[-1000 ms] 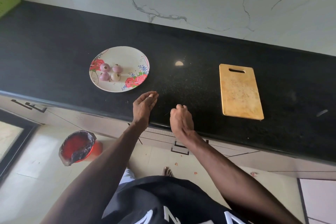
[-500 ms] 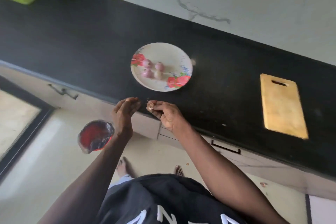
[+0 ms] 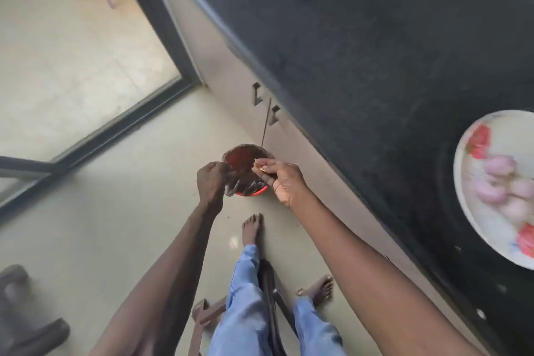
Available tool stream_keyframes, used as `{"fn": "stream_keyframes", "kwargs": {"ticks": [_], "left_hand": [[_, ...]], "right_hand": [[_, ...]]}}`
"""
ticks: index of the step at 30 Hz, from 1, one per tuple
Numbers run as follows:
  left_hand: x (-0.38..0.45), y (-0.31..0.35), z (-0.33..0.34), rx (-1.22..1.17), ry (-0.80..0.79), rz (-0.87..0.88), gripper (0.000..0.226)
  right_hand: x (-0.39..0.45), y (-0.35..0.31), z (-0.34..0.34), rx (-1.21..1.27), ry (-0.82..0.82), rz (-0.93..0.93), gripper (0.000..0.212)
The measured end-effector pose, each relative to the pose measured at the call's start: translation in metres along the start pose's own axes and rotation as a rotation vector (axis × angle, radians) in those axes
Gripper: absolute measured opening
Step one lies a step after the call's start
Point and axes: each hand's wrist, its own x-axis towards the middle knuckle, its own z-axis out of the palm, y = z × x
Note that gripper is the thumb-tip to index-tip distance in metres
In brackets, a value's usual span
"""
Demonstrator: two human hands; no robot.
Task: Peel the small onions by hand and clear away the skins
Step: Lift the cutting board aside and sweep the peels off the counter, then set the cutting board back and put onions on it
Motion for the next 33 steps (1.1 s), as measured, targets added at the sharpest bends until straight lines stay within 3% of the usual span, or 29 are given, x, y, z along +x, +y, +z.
{"fn": "stream_keyframes", "kwargs": {"ticks": [4, 8, 11, 13, 16, 18, 21, 24, 28, 33], "left_hand": [[0.084, -0.037, 0.010, 0.138, -0.026, -0.056, 0.013], [0.171, -0.094, 0.015, 0.131, -0.010, -0.124, 0.019], [0.214, -0.125, 0.022, 0.125, 0.024, -0.163, 0.019], [0.231, -0.135, 0.026, 0.136, 0.023, -0.155, 0.018], [0.246, -0.144, 0.027, 0.182, 0.019, -0.153, 0.019], [0.248, -0.144, 0.026, 0.181, 0.019, -0.153, 0.017], [0.243, -0.138, 0.025, 0.224, 0.005, -0.122, 0.021], [0.227, -0.124, 0.025, 0.341, -0.042, -0.074, 0.031], [0.173, -0.102, 0.027, 0.434, -0.190, -0.041, 0.031], [0.056, -0.071, 0.029, 0.394, -0.078, 0.115, 0.038]], "right_hand": [[0.121, 0.040, 0.005, -0.272, 0.198, -0.042, 0.023], [0.239, 0.091, -0.007, -0.782, 0.394, -0.142, 0.011], [0.302, 0.114, -0.006, -1.011, 0.480, -0.147, 0.008], [0.321, 0.118, 0.002, -1.065, 0.468, -0.153, 0.016], [0.337, 0.121, 0.008, -1.124, 0.237, 0.031, 0.029], [0.340, 0.119, 0.011, -1.194, 0.191, 0.050, 0.032], [0.329, 0.116, 0.021, -1.417, 0.205, -0.066, 0.031], [0.306, 0.117, 0.029, -1.579, 0.081, -0.008, 0.048], [0.242, 0.097, 0.027, -1.455, 0.151, -0.160, 0.035], [0.113, 0.070, 0.000, -1.268, 0.152, -0.353, 0.029]]}}
